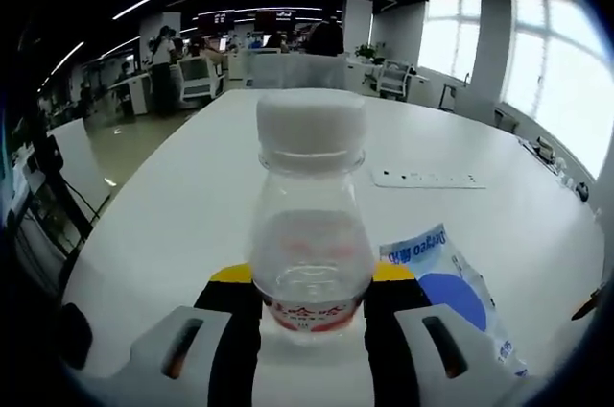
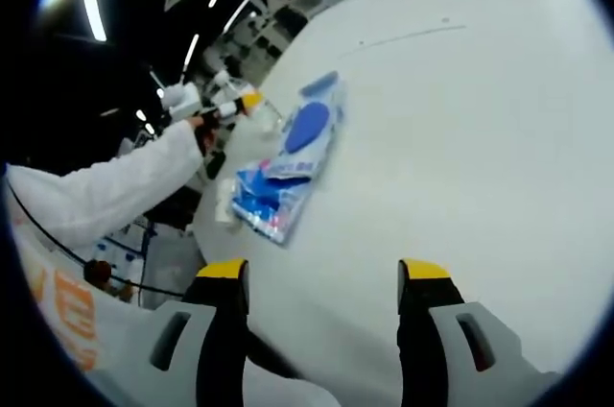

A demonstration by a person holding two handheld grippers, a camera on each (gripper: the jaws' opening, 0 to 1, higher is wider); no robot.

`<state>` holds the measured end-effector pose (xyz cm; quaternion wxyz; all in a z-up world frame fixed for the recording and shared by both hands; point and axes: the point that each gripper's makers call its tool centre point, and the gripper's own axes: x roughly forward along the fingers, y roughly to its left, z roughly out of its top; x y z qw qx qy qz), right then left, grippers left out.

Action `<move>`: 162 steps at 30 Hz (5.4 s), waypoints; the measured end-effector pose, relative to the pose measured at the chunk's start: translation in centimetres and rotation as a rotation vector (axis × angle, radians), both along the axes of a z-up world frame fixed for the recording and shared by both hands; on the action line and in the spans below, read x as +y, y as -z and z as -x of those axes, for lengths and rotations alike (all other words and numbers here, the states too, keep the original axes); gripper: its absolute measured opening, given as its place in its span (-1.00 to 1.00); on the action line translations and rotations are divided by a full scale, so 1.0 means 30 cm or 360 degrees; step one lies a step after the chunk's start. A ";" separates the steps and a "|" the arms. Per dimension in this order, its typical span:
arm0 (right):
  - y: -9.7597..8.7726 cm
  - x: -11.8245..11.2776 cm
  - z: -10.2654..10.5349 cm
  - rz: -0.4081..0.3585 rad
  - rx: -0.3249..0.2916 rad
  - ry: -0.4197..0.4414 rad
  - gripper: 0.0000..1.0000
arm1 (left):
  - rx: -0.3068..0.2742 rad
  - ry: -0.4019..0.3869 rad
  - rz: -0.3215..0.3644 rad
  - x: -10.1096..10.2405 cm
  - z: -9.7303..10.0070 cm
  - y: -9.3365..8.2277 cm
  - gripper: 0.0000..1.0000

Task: Arrange the tabletop items into an orderly group along one side of the table until the central work area is clear of visible clutter.

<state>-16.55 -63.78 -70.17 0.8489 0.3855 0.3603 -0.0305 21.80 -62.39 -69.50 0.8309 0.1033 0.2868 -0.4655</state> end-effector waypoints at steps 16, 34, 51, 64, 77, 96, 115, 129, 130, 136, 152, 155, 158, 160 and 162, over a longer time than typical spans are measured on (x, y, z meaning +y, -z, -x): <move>-0.008 0.012 0.002 0.0010 -0.0018 -0.0022 0.24 | -0.0002 -0.0005 0.0018 0.018 0.022 0.004 -0.18; -0.031 0.010 0.019 0.0064 -0.0088 -0.0016 0.28 | 0.0016 -0.0129 0.0248 0.082 0.035 -0.148 0.35; -0.056 -0.014 0.096 0.0095 -0.0141 0.0053 0.29 | 0.0040 -0.0359 0.0339 0.358 0.267 -0.159 0.42; -0.024 0.020 0.147 0.0262 -0.0045 -0.0121 0.34 | 0.0080 -0.0396 0.0229 0.589 0.356 -0.126 0.62; -0.005 0.055 0.179 0.0229 -0.0015 -0.0167 0.34 | 0.0165 -0.0450 0.0186 0.665 0.417 -0.057 0.55; -0.122 -0.180 0.104 0.0480 -0.0061 -0.0311 0.39 | 0.0239 -0.0296 0.0276 0.459 0.446 -0.067 0.47; -0.380 -0.512 -0.161 0.0981 -0.0133 -0.0742 0.30 | 0.0452 -0.0242 0.0384 0.292 0.653 -0.111 0.13; -0.267 -0.555 -0.393 0.0872 -0.0137 -0.0690 0.21 | 0.0718 -0.0379 0.0286 0.173 0.690 -0.003 0.02; -0.245 -0.547 -0.422 0.0842 -0.0142 -0.0679 0.20 | 0.0737 -0.0399 0.0293 0.170 0.687 0.002 0.02; -0.156 -0.508 -0.596 0.0746 -0.0203 -0.0663 0.16 | 0.0834 -0.0504 0.0235 0.152 0.678 0.064 -0.02; 0.124 -0.489 -0.969 0.0596 -0.0354 -0.0400 -0.06 | 0.0995 -0.0761 0.0260 0.130 0.617 0.152 -0.40; 0.172 -0.520 -1.002 0.0549 -0.0350 -0.0277 -0.21 | 0.0963 -0.0772 0.0222 0.133 0.614 0.168 -0.54; 0.194 -0.489 -1.027 0.0309 -0.0393 -0.0187 -0.27 | 0.0999 -0.0811 0.0241 0.132 0.609 0.192 -0.63; 0.194 -0.457 -1.044 0.0241 -0.0446 -0.0207 -0.30 | 0.1042 -0.0840 0.0268 0.125 0.610 0.195 -0.64; 0.203 -0.455 -1.053 0.0300 -0.0438 -0.0235 -0.44 | 0.1040 -0.0838 0.0252 0.117 0.611 0.200 -0.68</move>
